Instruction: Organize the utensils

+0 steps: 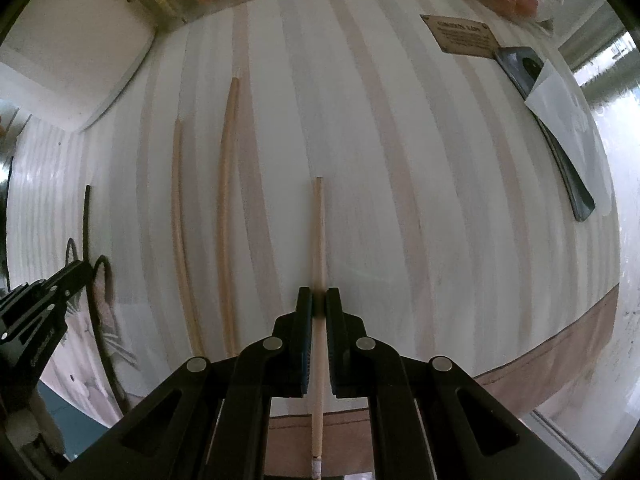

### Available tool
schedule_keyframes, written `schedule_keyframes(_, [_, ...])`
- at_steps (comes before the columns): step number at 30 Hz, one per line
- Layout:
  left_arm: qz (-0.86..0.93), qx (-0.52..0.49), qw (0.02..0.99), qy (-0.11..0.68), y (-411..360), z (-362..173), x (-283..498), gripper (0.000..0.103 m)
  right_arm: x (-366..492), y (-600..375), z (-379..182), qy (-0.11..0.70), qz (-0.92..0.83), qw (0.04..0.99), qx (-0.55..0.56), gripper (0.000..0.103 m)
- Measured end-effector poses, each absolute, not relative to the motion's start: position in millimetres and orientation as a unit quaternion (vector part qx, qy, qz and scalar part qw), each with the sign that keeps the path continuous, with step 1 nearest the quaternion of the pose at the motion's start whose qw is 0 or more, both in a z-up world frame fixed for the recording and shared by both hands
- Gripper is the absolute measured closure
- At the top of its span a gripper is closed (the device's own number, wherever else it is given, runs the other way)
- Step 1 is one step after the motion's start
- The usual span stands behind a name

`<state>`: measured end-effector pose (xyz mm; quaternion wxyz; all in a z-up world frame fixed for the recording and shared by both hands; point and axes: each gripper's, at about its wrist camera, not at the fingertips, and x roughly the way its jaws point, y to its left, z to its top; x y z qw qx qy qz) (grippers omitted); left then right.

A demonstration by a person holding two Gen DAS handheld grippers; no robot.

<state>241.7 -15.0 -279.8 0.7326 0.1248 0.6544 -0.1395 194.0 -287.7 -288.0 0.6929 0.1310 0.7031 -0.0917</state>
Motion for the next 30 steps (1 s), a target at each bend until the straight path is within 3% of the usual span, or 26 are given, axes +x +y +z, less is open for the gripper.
schedule_keyframes(30, [-0.138,0.123,0.735,0.652,-21.3,-283.1,241.8,0.096,207.5,-283.0,-288.1,0.711,-0.09,0.688,0.116,0.096])
